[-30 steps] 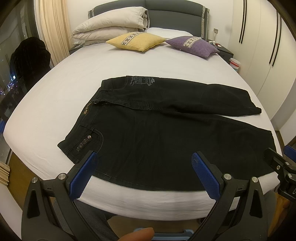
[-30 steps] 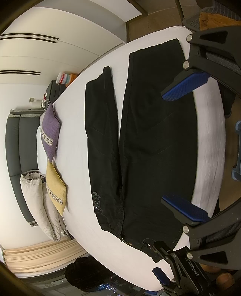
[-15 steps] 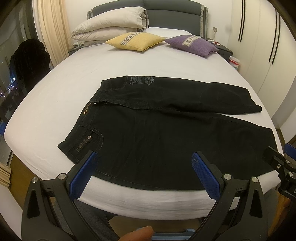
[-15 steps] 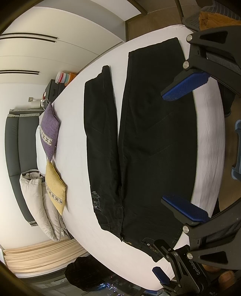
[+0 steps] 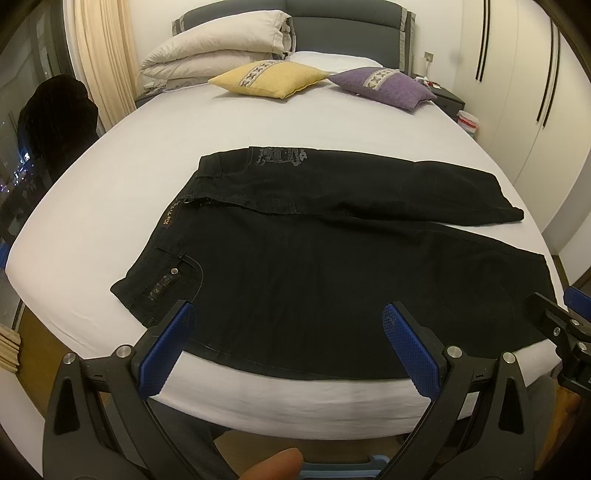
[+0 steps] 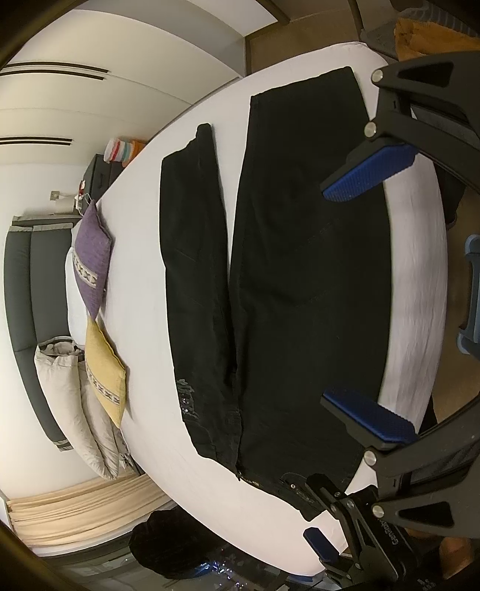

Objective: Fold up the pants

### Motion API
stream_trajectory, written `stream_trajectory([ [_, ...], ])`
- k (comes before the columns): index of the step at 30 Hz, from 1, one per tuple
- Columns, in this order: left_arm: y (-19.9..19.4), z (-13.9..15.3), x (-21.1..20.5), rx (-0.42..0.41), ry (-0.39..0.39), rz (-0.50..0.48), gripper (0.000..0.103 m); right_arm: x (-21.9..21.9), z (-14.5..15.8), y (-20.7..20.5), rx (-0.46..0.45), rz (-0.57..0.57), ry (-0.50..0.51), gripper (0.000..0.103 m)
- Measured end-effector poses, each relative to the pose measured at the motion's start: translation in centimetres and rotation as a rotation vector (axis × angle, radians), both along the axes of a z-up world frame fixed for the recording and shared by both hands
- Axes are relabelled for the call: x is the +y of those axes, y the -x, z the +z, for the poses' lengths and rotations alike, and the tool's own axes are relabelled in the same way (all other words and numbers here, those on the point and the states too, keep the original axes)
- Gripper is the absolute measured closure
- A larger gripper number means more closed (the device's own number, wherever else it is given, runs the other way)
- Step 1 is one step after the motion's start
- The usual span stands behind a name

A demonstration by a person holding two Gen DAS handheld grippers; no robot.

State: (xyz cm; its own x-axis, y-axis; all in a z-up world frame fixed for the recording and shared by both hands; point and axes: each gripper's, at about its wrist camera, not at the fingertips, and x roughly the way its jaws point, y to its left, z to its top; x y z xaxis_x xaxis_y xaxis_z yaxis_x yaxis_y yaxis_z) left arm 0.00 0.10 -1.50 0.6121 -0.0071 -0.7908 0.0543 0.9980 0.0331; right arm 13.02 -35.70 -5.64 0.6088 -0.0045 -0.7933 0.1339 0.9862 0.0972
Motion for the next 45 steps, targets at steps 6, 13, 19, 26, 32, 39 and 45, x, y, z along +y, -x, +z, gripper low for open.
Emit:
stream_trajectory([
  [6, -0.5, -0.7, 0.2, 0.001, 0.005, -0.022, 0.0, -0.1, -0.4, -0.6, 0.012, 0.023, -0.012, 0.0],
  [13, -5.4, -2.1, 2.9, 0.025, 0.124, -0.164, 0.0, -2.4, -0.1, -3.0, -0.02, 0.166, -0.069, 0.0],
  [19, -15.9, -1.4, 5.3, 0.042, -0.012, -0.307, 0.0, -5.8, 1.2, -8.1, -0.068, 0.388, -0.091, 0.0],
  [26, -33.3, -2.9, 7.3, 0.159, -0.085, -0.45, 0.0, -8.4, 1.1, -14.8, -0.061, 0.584, -0.104, 0.006],
  [32, -41.4, -6.8, 6.5, 0.228, -0.143, -0.529, 0.0, -10.1, -1.8, -19.4, -0.01, 0.661, -0.111, 0.015],
  [39, -46.6, -12.3, 5.8, 0.343, -0.198, -0.601, 0.036, -10.9, -4.9, -23.4, 0.036, 0.691, -0.128, 0.018],
  [45, -48.5, -14.6, 6.1, 0.398, -0.139, -0.614, 0.052, -10.5, -6.1, -25.8, 0.041, 0.733, -0.118, 0.021],
])
